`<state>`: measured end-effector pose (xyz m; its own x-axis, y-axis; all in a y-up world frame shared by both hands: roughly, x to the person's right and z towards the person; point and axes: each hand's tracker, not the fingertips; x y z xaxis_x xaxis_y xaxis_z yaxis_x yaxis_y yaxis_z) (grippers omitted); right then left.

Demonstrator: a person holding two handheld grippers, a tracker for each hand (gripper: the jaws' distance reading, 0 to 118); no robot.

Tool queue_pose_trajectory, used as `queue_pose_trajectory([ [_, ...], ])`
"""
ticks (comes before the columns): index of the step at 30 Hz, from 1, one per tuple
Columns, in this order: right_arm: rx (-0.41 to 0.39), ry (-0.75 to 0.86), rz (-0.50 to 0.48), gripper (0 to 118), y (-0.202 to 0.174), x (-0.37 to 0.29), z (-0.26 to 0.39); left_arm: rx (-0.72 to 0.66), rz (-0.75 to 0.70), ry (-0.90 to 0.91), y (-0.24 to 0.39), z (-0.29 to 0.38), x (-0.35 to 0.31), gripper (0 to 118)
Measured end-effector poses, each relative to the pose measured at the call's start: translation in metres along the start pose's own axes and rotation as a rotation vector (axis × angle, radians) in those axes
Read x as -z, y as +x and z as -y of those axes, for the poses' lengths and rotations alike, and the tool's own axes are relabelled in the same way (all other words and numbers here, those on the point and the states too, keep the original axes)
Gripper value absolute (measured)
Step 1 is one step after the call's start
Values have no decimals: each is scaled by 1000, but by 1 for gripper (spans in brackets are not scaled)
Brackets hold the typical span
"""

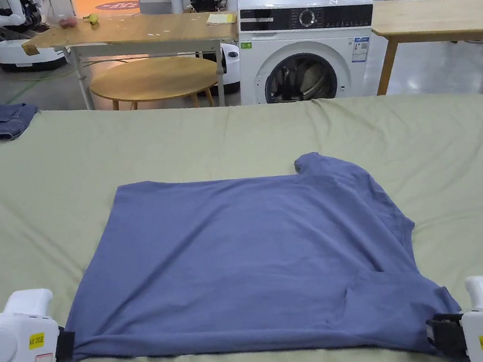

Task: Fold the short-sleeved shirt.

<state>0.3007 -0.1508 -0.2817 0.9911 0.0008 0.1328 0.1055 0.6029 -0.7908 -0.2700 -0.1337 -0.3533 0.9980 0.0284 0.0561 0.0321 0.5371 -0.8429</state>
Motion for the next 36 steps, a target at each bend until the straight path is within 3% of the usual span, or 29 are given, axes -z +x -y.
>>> queue_pose_trajectory([
  [1, 2, -23, -8, 56, -1, 6, 2, -1, 2, 3, 1, 1, 0, 0],
  [4, -6, -52, -31, 34, -4, 22, 11, -8, 10, 0, 0, 5, 2, 0],
  [5, -8, -25, -27, 25, -6, 21, 13, -7, 10, 3, 1, 5, 2, 0],
  [6, -14, -11, -30, 8, -7, 19, 12, -4, 12, 2, 1, 6, 3, 0],
  [7, -6, 8, -71, 3, -6, 18, 10, -1, 13, 1, 1, 7, 3, 0],
  [14, 3, 114, -68, 2, -3, -19, 0, 6, 37, 104, -4, -3, -22, 0],
  [22, -7, 218, -79, 2, -7, -32, -81, -19, 58, 246, -10, -72, -41, 0],
  [29, -15, 214, -70, 2, -11, 21, -172, -33, 55, 228, -11, -160, 4, 0],
  [36, -57, 123, -38, 2, -24, 104, -224, -33, 30, 89, -8, -211, 84, 0],
])
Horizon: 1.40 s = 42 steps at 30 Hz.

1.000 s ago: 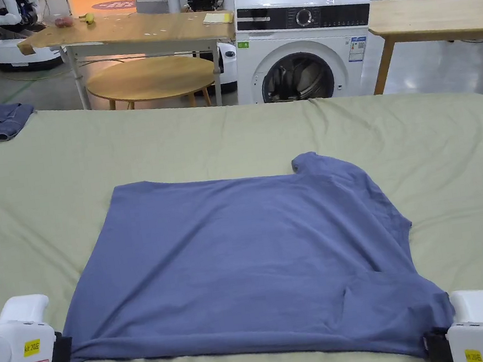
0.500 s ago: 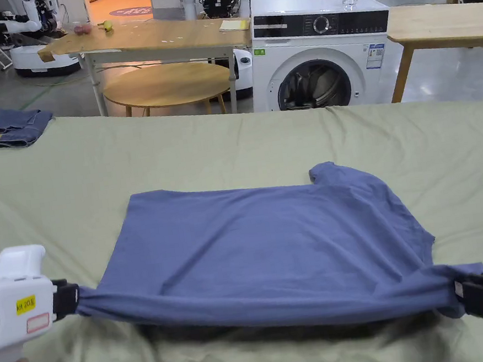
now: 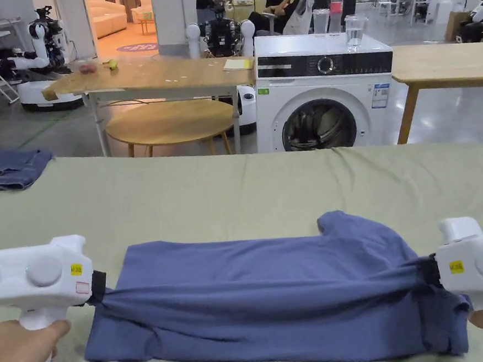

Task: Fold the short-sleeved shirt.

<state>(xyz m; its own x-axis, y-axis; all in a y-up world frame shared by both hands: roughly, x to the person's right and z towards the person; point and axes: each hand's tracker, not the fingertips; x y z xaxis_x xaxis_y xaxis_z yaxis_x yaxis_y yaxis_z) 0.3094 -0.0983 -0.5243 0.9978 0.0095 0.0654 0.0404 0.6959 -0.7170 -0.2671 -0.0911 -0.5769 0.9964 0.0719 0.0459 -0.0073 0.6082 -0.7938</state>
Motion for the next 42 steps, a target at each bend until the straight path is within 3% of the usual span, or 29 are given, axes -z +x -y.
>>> queue_pose_trajectory([
  [4, -17, -64, 11, 3, 0, 39, -3, 42, -19, -58, 3, -4, 32, 0],
  [10, 26, -97, 9, 6, 2, 64, -1, 17, -12, -81, 4, -7, 57, 0],
  [12, 28, -89, 16, 16, -1, 64, -1, 26, -15, -78, 6, -6, 59, 3],
  [14, 29, -51, 42, 42, -4, 55, 1, 28, -23, -70, 6, -4, 53, 22],
  [15, 37, -6, 55, 48, -6, 47, 1, 28, -18, -47, 7, -2, 48, 29],
  [17, 39, 67, 48, 48, -13, 30, 3, 13, 5, 6, 8, 2, 35, 35],
  [21, 48, 249, 53, 48, -35, -16, 20, -5, 40, 176, 18, 26, -9, 35],
  [24, 69, 373, 60, 42, -55, -51, 41, -19, 63, 330, 30, 55, -46, 35],
  [25, 70, 394, 64, 32, -59, -59, 46, -23, 58, 364, 32, 62, -53, 35],
  [26, 74, 423, 66, 13, -65, -67, 53, -25, 54, 402, 36, 72, -64, 31],
  [28, 78, 456, 65, 0, -76, -81, 65, -17, 33, 451, 43, 86, -81, 6],
  [29, 76, 454, 57, 0, -79, -87, 70, -10, 19, 457, 43, 91, -80, 0],
  [36, 92, 441, 18, 0, -89, -102, 91, 36, 7, 379, 42, 105, -88, 0],
  [42, 84, 399, 34, 0, -82, -100, 97, -25, 29, 86, 5, 69, -48, 0],
])
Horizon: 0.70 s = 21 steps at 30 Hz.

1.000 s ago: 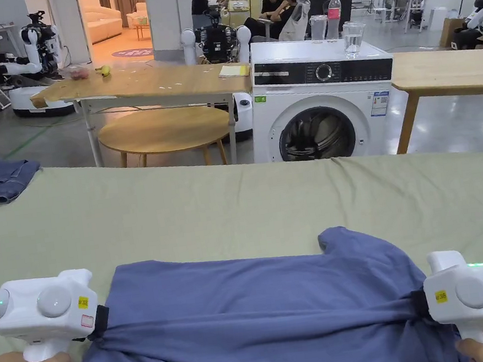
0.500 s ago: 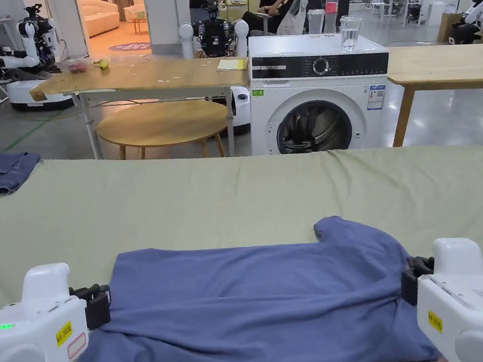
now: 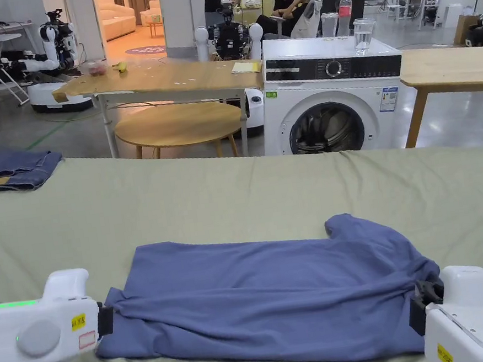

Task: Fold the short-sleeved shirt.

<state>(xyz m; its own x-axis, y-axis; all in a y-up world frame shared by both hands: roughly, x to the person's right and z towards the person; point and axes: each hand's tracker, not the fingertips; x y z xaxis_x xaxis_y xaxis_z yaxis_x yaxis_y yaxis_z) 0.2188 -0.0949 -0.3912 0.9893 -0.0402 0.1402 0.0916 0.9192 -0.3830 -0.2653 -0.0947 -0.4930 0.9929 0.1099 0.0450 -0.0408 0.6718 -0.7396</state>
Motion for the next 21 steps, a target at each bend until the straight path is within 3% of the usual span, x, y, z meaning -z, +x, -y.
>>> queue_pose_trajectory([
  [1, -4, -8, 4, 0, 2, 1, 0, -14, 17, -49, -8, -8, 11, 1],
  [4, -5, -27, 13, 0, 7, 3, 2, -47, 43, -157, -24, -27, 40, 42],
  [8, 3, -54, 24, 0, 13, 5, 5, -44, 27, -321, -16, -32, 68, 50],
  [11, 3, -75, 33, 0, 17, 6, 9, 37, -67, -461, -4, -19, 93, 49],
  [15, -4, -107, 42, 0, 23, 7, 15, 25, -109, -382, 14, -13, 76, 46],
  [20, 16, -184, 48, 0, 40, 21, 15, 95, -81, -329, 15, -6, 77, 5],
  [21, 23, -202, 47, 0, 46, 27, 12, 99, -65, -313, 14, -5, 74, 3],
])
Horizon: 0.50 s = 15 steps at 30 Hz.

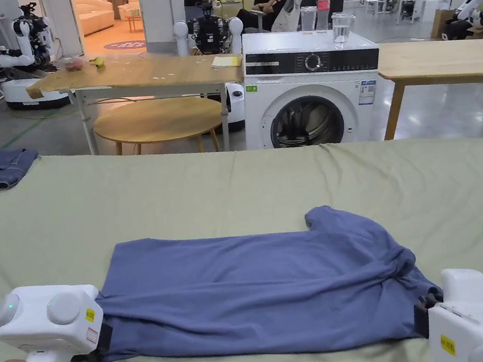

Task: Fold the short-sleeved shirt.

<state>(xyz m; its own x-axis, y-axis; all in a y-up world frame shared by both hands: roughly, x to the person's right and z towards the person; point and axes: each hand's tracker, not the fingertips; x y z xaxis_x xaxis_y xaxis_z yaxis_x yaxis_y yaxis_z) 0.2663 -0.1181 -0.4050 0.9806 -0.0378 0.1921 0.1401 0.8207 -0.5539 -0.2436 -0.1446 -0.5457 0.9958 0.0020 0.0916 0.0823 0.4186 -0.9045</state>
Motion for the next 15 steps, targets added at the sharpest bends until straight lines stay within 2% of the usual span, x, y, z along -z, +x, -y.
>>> queue_pose_trajectory([
  [2, 7, -50, 2, 1, 11, 10, -10, -5, 8, 14, -2, 7, -9, 2],
  [3, 8, -66, 10, 13, 17, 15, -16, -10, 21, 25, -3, 8, -14, 2],
  [5, -15, -160, 7, 53, 28, 31, -28, -19, 30, 47, -5, 12, -24, 2],
  [6, -25, -207, 0, 56, 33, 42, -33, -15, 35, 57, -8, 12, -28, 2],
  [9, -54, -316, -24, 56, 43, 74, -39, -12, 33, 89, -9, 16, -38, 2],
  [11, -42, -396, -36, 55, 46, 95, -38, -25, 40, 98, -12, 17, -40, 2],
  [14, -57, -515, -65, 37, 44, 118, -23, -31, 45, 99, -13, 18, -36, 2],
  [15, -64, -475, -54, 20, 42, 116, -21, -31, 46, 94, -13, 20, -34, 2],
])
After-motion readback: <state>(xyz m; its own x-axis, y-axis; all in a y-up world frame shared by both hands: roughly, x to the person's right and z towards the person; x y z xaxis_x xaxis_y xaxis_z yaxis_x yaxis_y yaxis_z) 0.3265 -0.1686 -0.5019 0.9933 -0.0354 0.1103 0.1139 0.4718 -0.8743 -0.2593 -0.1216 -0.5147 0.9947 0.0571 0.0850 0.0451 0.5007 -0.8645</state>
